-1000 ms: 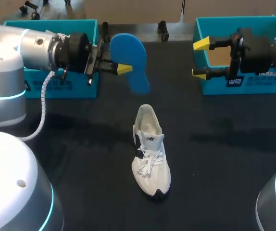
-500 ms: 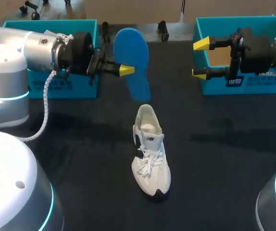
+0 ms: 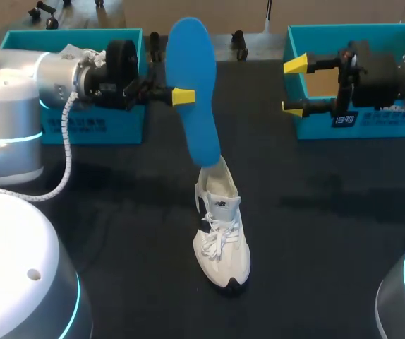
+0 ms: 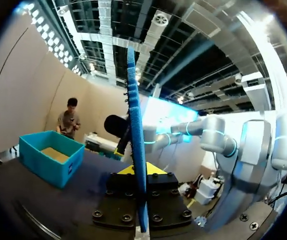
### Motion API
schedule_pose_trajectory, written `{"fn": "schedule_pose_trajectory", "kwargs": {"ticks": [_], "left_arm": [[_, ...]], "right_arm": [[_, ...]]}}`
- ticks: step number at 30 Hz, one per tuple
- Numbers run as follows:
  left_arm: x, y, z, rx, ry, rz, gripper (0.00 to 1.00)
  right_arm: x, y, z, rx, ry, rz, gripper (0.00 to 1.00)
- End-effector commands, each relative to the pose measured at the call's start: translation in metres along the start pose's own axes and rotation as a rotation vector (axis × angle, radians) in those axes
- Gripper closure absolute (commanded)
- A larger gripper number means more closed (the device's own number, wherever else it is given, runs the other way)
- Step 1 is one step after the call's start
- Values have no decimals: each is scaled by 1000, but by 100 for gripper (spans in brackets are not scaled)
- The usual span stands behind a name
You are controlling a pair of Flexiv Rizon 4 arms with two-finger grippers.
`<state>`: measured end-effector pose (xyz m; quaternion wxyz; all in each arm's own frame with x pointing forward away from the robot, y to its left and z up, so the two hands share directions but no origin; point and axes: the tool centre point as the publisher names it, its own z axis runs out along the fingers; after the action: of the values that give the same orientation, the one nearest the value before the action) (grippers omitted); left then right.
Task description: Take the shoe out of the shoebox, open the shoe tongue, remove and reinsert the insole, then place the shoe into the shoebox
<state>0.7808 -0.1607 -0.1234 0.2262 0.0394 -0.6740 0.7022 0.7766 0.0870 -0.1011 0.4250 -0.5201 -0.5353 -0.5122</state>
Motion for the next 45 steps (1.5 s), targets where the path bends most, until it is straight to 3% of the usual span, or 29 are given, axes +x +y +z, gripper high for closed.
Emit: {"fn": "schedule_pose_trajectory", "kwargs": {"ticks": [1,15,20,27,34,45], "left_arm": [[-7,4,0,176,153,-543,100],[-7,4,0,176,153,-543,100],[-8,7,-3,156,86,-647,100],[-5,8,-3,87,36,-707,100],[-10,19,-4,47,-13,-892,100],[-19,27,-4,57,-28,-971,100]], "right_arm": [[0,0,1,-1,-1,0,0],[0,0,1,-1,-1,0,0],[0,0,1,-1,-1,0,0],[-3,-3,8,18,-94,0,0],[-5,-7,8,-5,-109,4,0],[5,-17,17,-45,-262,8,0]]}}
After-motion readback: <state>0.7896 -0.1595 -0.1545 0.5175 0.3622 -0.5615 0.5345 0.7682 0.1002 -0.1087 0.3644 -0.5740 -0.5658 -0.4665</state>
